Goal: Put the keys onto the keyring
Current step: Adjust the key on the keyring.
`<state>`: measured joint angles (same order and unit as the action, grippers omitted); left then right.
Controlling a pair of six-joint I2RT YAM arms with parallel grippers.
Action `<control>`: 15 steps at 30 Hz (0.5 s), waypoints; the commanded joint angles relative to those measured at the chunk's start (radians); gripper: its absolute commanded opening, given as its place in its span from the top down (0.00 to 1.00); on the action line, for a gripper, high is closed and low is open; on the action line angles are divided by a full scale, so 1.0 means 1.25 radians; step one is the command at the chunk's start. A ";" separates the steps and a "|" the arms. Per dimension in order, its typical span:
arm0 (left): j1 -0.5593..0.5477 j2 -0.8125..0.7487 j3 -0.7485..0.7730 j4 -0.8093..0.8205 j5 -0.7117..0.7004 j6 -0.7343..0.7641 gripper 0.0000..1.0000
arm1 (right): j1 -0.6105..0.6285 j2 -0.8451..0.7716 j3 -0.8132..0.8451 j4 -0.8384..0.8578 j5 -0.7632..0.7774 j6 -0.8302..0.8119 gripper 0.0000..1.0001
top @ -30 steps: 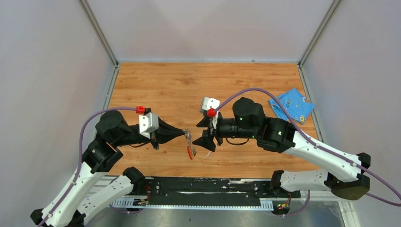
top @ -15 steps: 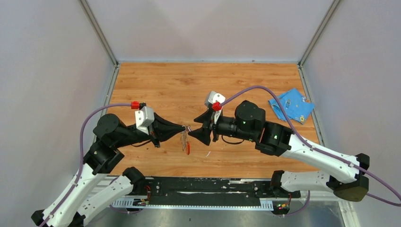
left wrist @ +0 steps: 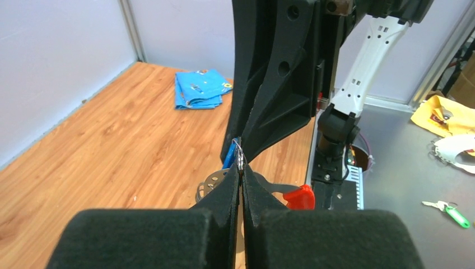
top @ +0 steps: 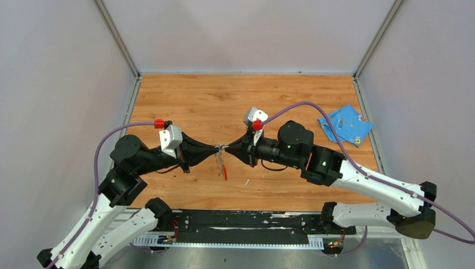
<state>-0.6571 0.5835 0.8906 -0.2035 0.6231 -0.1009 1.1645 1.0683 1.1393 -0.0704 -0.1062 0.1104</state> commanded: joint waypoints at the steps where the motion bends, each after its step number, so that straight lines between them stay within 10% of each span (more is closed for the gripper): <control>1: -0.002 -0.006 -0.001 0.008 -0.042 0.032 1.00 | -0.004 -0.026 -0.008 0.002 -0.013 -0.019 0.90; 15: -0.002 -0.003 0.008 0.005 -0.052 0.071 1.00 | -0.004 -0.033 0.007 -0.097 -0.078 -0.036 0.99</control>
<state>-0.6571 0.5835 0.8906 -0.2241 0.5671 -0.0387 1.1645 1.0340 1.1389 -0.1337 -0.1730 0.0753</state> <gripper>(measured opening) 0.006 0.011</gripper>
